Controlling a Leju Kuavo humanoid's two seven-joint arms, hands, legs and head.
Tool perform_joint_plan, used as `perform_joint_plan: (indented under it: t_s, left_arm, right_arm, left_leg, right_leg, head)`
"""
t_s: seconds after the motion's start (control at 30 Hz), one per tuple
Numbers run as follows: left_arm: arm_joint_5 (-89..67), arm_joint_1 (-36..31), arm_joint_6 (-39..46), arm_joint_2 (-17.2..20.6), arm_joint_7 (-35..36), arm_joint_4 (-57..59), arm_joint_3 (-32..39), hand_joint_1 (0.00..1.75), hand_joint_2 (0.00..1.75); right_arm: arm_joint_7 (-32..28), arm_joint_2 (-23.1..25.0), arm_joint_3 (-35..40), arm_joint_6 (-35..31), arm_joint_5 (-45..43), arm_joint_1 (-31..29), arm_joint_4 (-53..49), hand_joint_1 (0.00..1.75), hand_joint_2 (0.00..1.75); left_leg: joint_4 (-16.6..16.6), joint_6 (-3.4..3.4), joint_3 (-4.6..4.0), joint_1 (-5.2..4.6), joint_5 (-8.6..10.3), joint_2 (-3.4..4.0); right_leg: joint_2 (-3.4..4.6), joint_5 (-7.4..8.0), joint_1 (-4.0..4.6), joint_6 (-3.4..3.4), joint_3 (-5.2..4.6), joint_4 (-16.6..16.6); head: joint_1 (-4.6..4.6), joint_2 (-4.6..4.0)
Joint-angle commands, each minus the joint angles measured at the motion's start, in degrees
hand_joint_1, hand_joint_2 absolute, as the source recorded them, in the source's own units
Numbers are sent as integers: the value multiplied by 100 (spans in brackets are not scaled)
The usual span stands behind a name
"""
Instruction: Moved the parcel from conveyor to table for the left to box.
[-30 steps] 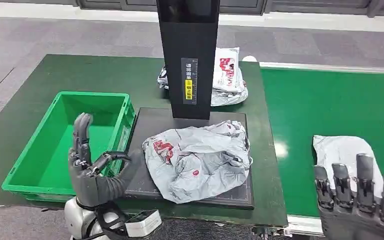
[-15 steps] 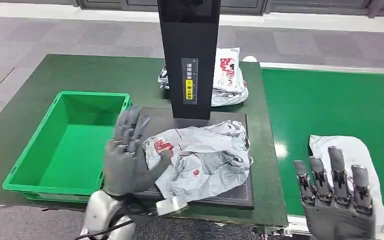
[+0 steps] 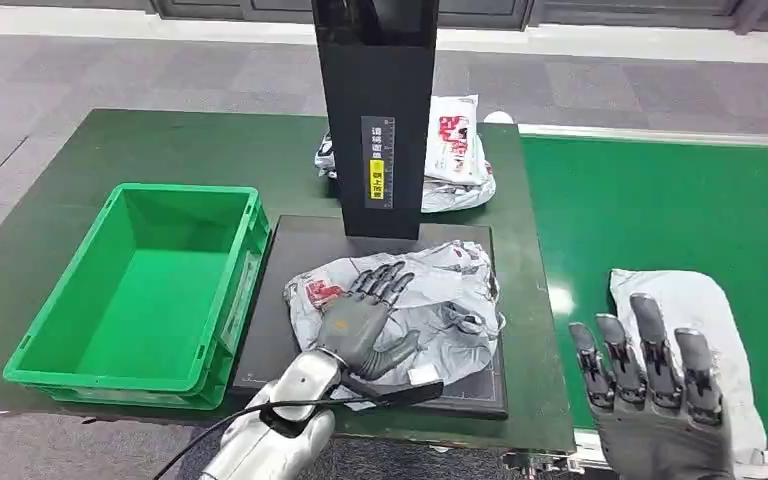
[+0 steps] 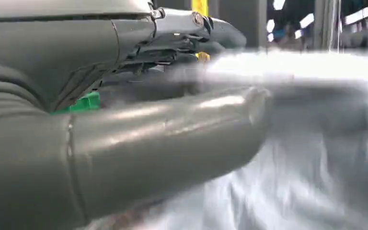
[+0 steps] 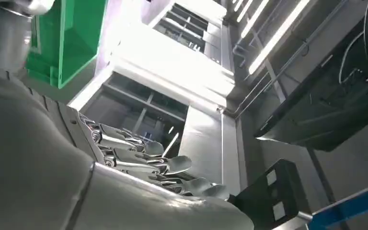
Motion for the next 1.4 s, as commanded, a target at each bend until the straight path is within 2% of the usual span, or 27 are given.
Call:
perform_joint_plan:
  t_s: [0.03,0.07,0.1,0.23,0.63,0.77,0.8,0.87,1.0,1.1,1.17,1.3,1.4]
  left_arm:
    - [-99,-1034,-722,82,350,2421,-216,89,175]
    - [-99,-1034,-722,82,350,2421,-216,89,175]
    - [-98,-1043,-731,114,343,2503,-205,175,175]
    - [-210,-1138,-770,153,385,2843,-237,175,175]
    - [-198,-1138,-748,141,331,2856,-223,175,175]
    - [-187,-1086,-265,171,596,2602,-79,175,175]
    - [-139,-1034,8,174,687,2392,21,175,175]
    - [-59,-876,569,199,779,1857,171,175,175]
    - [429,-184,1959,378,486,-343,491,175,175]
    - [742,189,2403,583,219,-1819,702,175,175]
    - [834,472,2706,671,71,-2684,926,175,175]
    - [880,682,2873,723,-122,-3461,1350,175,175]
    - [879,689,2873,738,-139,-3506,1373,175,175]
  right_arm:
    - [9,-161,418,19,30,-282,507,0,0]
    - [9,-161,418,19,30,-282,507,0,0]
    - [9,-153,430,17,37,-294,518,0,0]
    - [9,-143,455,48,-40,-354,510,0,0]
    - [9,-85,367,110,-153,-370,509,0,0]
    - [9,-13,252,191,-136,-332,479,0,0]
    - [9,-8,229,177,-116,-286,444,0,0]
    - [9,13,180,152,-116,-188,389,0,0]
    - [9,57,85,29,-63,85,200,0,0]
    - [9,49,53,-79,-16,218,138,0,0]
    - [9,29,35,-192,27,273,184,0,0]
    - [9,20,-75,-303,-4,330,392,0,0]
    - [9,16,-82,-308,-4,327,415,0,0]
  left_leg:
    - [-9,1,11,0,3,-4]
    - [-15,1,11,3,9,-1]
    - [-6,1,9,1,3,2]
    - [-39,1,18,3,22,-1]
    - [-27,2,29,1,-16,15]
    - [-37,2,27,-1,-9,16]
    - [-16,3,45,0,-26,9]
    - [-22,2,36,1,-19,15]
    - [-18,-1,28,3,-22,16]
    - [-3,-7,56,2,-20,3]
    - [-8,-6,40,2,-6,5]
    - [-12,-7,43,4,-15,28]
    - [-11,-13,36,8,-15,11]
  right_leg:
    - [5,4,-1,-1,13,-10]
    - [12,12,2,-2,13,-18]
    - [9,5,0,-1,9,-7]
    - [20,25,2,-6,19,-41]
    - [29,-6,1,0,83,-26]
    - [34,1,0,-3,79,-35]
    - [18,-20,0,-1,103,-15]
    - [27,-12,1,-3,90,-20]
    - [26,-14,3,-5,79,-16]
    - [10,-25,4,-6,54,1]
    - [16,-14,3,-6,39,1]
    - [45,-11,4,-8,32,0]
    - [30,-14,7,-9,29,-4]
  head:
    - [0,0]
    - [0,0]
    - [0,0]
    - [0,0]
    - [0,0]
    - [0,0]
    - [0,0]
    - [0,0]
    - [0,0]
    - [0,0]
    - [0,0]
    - [0,0]
    - [0,0]
